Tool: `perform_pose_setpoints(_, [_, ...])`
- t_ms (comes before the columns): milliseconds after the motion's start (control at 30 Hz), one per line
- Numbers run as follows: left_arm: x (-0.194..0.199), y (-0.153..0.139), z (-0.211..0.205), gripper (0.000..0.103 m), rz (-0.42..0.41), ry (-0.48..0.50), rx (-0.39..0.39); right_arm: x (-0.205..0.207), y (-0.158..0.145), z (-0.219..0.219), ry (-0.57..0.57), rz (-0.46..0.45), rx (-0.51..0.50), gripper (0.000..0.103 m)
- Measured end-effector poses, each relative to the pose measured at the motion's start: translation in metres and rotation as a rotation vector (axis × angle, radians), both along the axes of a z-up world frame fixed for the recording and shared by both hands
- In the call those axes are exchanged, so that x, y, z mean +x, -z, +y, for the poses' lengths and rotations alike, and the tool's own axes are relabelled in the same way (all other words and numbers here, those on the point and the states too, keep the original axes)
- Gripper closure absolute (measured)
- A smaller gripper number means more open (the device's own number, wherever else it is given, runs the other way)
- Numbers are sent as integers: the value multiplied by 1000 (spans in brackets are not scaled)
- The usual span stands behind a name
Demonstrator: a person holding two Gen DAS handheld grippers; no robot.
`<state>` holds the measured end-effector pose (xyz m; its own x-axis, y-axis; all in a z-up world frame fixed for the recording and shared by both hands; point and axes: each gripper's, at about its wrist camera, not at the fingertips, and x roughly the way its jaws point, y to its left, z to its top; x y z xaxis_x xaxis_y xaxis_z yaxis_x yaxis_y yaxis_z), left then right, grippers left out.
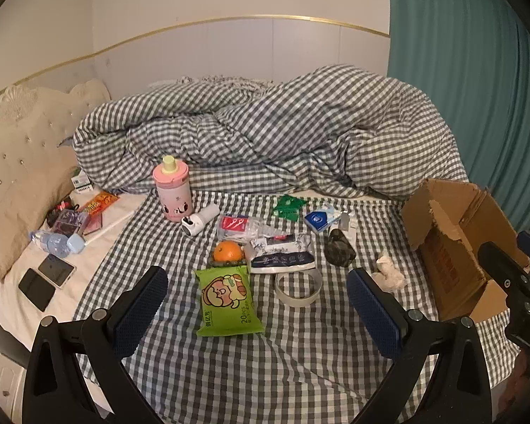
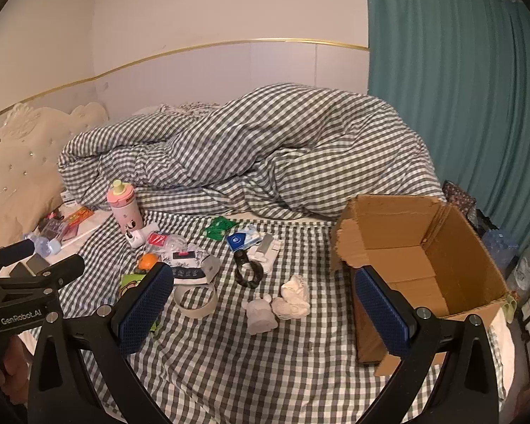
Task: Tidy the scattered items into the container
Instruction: 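Reach the left tool to the green wipes pack while the right tool approaches the white bear figurine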
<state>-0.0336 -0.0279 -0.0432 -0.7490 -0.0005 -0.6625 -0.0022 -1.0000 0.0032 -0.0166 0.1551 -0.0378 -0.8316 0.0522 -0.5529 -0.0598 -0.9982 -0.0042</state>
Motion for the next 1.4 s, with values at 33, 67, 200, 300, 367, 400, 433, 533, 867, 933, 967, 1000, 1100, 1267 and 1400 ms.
perform_pose_setpoints(33, [-2,3,-1,0,-5,-2,0,-2,3,0,-2,-4,-3,0])
perform_pose_setpoints(67, [-4,6,-2,0,-8,-5,0,-6,6,-1,-4,-10,-5,0])
perform_pose_setpoints(200, [-13,20,-9,0,-30,-15,-1,-20,16,0,-11,-36,-12,0])
perform_pose_setpoints(300, [-21,32,-14,0,-50,-22,1,-30,25,0,-18,-59,-16,0])
perform_pose_setpoints(367, [-27,41,-17,0,-65,-27,1,-37,33,-2,-23,-78,-17,0])
perform_pose_setpoints(400, [-30,46,-18,0,-71,-28,2,-40,36,-1,-25,-86,-18,0])
perform_pose_setpoints(433, [-33,51,-19,0,-80,-30,2,-43,39,-1,-27,-92,-18,0])
perform_pose_setpoints(533, [-42,63,-21,0,-94,-35,-9,-51,49,-4,-34,-105,-16,0])
perform_pose_setpoints(867, [-70,113,-36,0,-171,-64,-37,-84,89,-12,-68,-173,10,0])
perform_pose_setpoints(933, [-77,125,-40,0,-196,-70,-41,-89,97,-12,-67,-186,18,0])
perform_pose_setpoints(967, [-79,131,-41,0,-207,-72,-42,-92,102,-11,-66,-194,23,0])
perform_pose_setpoints(1000, [-82,136,-43,0,-219,-74,-43,-96,107,-10,-66,-204,28,0])
perform_pose_setpoints(1100, [-89,154,-48,0,-255,-80,-34,-105,122,-6,-59,-235,35,0])
perform_pose_setpoints(1267, [-101,181,-51,0,-309,-96,-21,-117,142,0,-51,-281,29,0])
perform_pose_setpoints(1400, [-112,198,-48,0,-337,-99,-25,-124,156,1,-50,-315,33,0])
